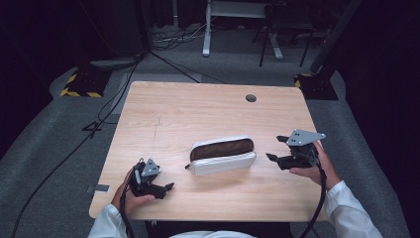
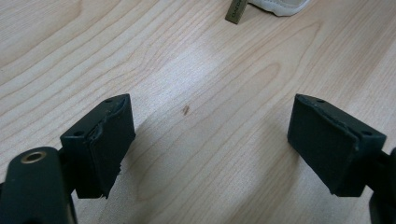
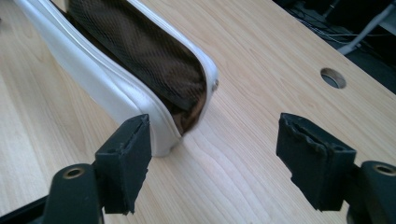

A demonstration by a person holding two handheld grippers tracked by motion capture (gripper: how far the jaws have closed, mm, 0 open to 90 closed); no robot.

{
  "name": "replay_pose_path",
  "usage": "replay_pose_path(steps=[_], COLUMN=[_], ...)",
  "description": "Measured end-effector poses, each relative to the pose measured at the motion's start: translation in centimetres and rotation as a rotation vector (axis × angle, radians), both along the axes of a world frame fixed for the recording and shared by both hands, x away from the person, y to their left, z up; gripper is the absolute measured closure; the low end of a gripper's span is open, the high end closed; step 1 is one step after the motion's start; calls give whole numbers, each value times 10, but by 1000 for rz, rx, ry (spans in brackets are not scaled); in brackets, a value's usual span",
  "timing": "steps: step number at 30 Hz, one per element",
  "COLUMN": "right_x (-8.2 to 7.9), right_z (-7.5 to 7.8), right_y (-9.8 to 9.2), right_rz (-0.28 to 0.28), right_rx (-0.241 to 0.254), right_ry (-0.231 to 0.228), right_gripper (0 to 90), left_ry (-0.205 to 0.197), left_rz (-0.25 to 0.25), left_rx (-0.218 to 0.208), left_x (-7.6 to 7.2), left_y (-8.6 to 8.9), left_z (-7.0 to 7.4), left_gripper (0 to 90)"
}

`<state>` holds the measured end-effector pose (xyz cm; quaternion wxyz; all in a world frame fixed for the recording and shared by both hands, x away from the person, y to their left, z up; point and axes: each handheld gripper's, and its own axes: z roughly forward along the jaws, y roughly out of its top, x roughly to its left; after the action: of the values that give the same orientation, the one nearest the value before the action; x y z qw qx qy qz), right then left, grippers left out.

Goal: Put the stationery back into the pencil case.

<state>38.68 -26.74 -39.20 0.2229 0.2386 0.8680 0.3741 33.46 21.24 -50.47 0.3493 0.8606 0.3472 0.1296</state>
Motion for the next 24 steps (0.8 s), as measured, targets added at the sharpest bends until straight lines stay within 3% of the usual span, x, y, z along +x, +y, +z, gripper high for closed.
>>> replay_pose_path(steps=[15,24], right_x=[-13,-19], right_z=[-32,-57], right_y=[-28,-50], right_rz=[-83,-164], right_rx=[-34,-66], right_ry=[26,29], right_gripper=[286,286], left_ry=[1,2], left_rz=[-2,0], left_rx=[0,-3], left_x=[0,0], left_y=[0,0], left_z=[0,0], left_gripper=[154,153])
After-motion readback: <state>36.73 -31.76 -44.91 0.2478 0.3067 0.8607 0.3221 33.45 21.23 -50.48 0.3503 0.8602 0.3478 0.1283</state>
